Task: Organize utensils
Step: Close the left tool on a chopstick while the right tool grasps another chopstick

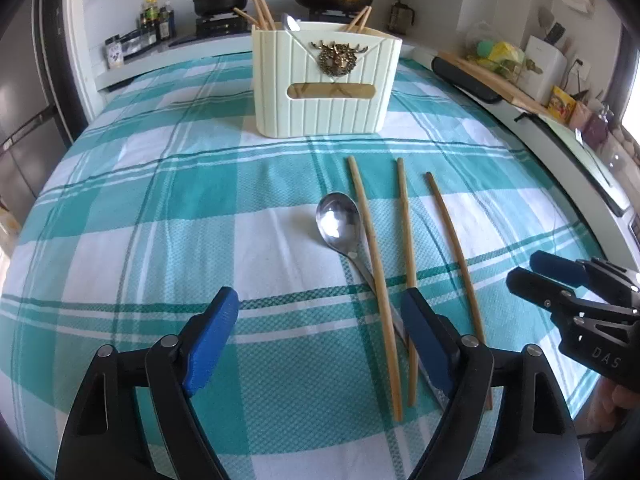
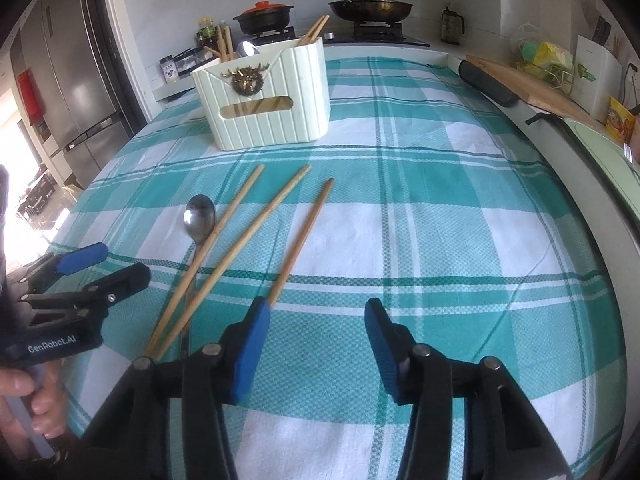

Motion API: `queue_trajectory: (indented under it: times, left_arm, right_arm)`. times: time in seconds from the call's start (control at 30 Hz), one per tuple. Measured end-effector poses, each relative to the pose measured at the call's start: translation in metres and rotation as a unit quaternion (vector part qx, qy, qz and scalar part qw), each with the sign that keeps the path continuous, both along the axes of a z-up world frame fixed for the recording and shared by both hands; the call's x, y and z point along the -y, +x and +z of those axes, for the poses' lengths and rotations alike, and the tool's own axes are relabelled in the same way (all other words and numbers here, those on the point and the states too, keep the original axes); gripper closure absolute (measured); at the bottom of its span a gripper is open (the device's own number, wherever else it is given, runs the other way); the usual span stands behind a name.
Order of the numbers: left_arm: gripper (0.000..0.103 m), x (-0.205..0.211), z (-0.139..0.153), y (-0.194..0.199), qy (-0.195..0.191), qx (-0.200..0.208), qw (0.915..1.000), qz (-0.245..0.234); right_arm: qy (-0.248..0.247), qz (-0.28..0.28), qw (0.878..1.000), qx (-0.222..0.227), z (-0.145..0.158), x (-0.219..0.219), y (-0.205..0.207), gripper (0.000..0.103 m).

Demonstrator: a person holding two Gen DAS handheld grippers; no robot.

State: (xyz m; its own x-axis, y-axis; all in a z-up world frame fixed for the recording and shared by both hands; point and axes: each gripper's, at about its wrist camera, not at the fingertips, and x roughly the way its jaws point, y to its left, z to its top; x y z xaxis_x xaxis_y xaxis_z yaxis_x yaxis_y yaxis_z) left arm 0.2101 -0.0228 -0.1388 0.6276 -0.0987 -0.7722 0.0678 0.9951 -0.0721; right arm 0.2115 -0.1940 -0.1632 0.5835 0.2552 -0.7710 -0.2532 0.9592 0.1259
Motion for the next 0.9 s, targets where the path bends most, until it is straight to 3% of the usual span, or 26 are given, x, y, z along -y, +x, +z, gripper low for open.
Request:
queue_trajectory:
  times: [0.17, 0.3, 0.37, 0.43, 0.63, 0.9]
  left_arm:
    - [0.035, 0.011, -0.006, 0.016, -0.001, -0.013, 0.9997, -0.020]
    - [0.060, 0.022, -0.019, 0.023, 0.017, -0.040, 0.9985, -0.033]
    - [0.066, 0.026, -0.020, 0.020, 0.031, -0.031, 0.9983, -0.037]
    - [0.097, 0.028, -0.019, 0.017, 0.029, -0.031, 0.9979, -0.049]
    - [0.099, 0.020, -0.016, 0.011, 0.005, -0.019, 0.9981, -0.058]
    - [0.099, -0.012, 0.006, -0.047, 0.015, 0.016, 0.9982, -0.056]
  right_arm:
    - [0.012, 0.016, 1.000, -0.015, -0.006, -0.013, 0.024, 0.064]
    - [0.013, 0.031, 0.999, -0.029, -0.014, -0.024, 0.038, 0.069]
    - [0.005, 0.041, 0.998, -0.036, -0.020, -0.031, 0.041, 0.080]
    - [-0.006, 0.047, 0.998, -0.040, -0.026, -0.036, 0.042, 0.090]
    - [-0.017, 0.032, 0.999, -0.031, -0.025, -0.027, 0.036, 0.094]
    - [-0.043, 0.007, 0.998, -0.036, -0.025, 0.004, 0.018, 0.096]
